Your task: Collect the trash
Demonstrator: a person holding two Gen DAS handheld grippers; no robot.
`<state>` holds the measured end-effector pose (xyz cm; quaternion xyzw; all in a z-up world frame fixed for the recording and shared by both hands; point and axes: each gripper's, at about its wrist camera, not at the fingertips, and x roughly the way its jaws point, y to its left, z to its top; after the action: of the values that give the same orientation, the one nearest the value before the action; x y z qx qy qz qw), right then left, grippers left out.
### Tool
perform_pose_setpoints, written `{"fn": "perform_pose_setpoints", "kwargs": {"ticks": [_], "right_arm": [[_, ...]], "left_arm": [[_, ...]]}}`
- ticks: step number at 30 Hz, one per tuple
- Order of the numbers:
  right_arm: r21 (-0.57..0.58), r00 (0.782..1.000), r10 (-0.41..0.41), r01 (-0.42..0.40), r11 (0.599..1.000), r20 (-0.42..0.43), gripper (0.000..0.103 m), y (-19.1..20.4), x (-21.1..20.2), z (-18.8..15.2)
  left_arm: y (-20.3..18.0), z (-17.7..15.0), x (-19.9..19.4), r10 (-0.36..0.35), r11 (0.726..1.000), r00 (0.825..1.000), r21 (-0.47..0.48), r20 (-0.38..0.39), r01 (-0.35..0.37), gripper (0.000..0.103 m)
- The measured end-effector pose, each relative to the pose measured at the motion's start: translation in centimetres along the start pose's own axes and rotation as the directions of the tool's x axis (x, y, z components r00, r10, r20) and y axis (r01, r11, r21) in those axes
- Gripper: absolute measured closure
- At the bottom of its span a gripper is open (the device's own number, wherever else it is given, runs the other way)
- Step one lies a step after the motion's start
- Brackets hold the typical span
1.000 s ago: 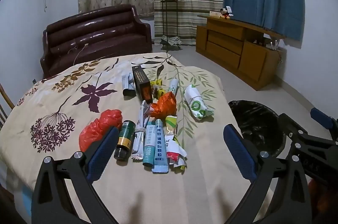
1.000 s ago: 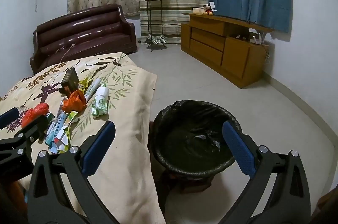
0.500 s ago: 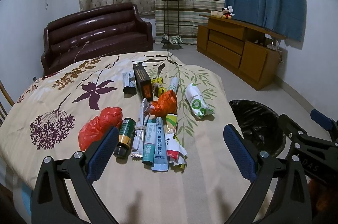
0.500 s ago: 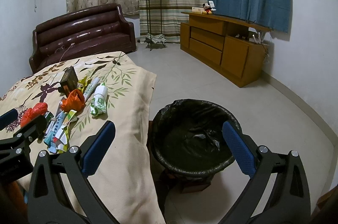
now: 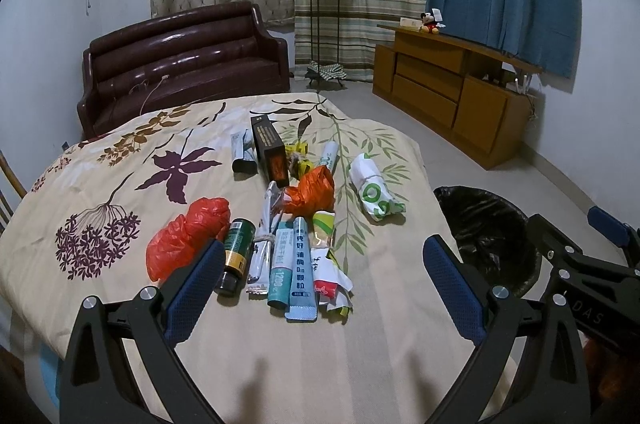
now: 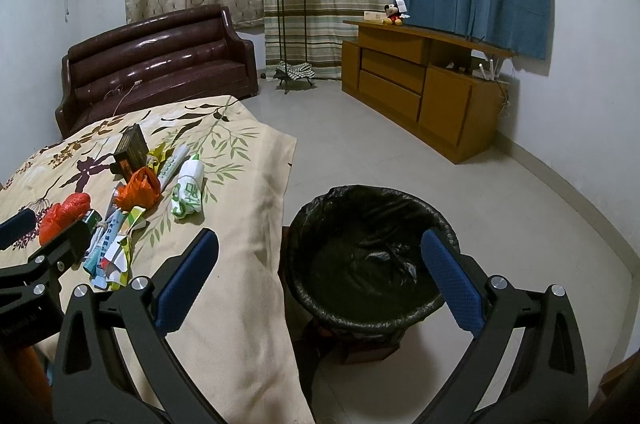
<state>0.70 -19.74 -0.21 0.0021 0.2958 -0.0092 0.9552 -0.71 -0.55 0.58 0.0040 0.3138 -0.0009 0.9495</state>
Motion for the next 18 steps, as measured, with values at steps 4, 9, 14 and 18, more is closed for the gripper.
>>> {"fn": "perform_pose_setpoints", "kwargs": {"ticks": [4, 9, 14, 18], "right_arm": [[0.000, 1.000, 0.000, 0.000, 1.000, -0.001, 0.004, -0.02, 0.02, -0.03], [0.000, 1.000, 0.000, 0.000, 1.000, -0.002, 0.004, 0.00, 0.03, -0.03], [0.000, 1.000, 0.000, 0.000, 1.000, -0.002, 0.004, 0.01, 0.05, -0.02], [0.000, 1.000, 0.000, 0.000, 1.000, -0.003, 0.004, -0.02, 0.06, 0.00]], "left_arm": [[-0.03, -0.23, 0.03, 0.001, 1.000, 1.000, 0.000, -0.001, -0.001, 0.007], [-0.01, -0.21, 0.03, 0.001, 1.000, 1.000, -0.001, -0.001, -0.001, 0.007], [-0.01, -0.23, 0.02, -0.001, 1.000, 1.000, 0.000, -0.003, 0.001, 0.007], [-0.03, -0.43, 0.02, -0.001, 1.000, 1.000, -0.001, -0.003, 0.001, 0.007]]}}
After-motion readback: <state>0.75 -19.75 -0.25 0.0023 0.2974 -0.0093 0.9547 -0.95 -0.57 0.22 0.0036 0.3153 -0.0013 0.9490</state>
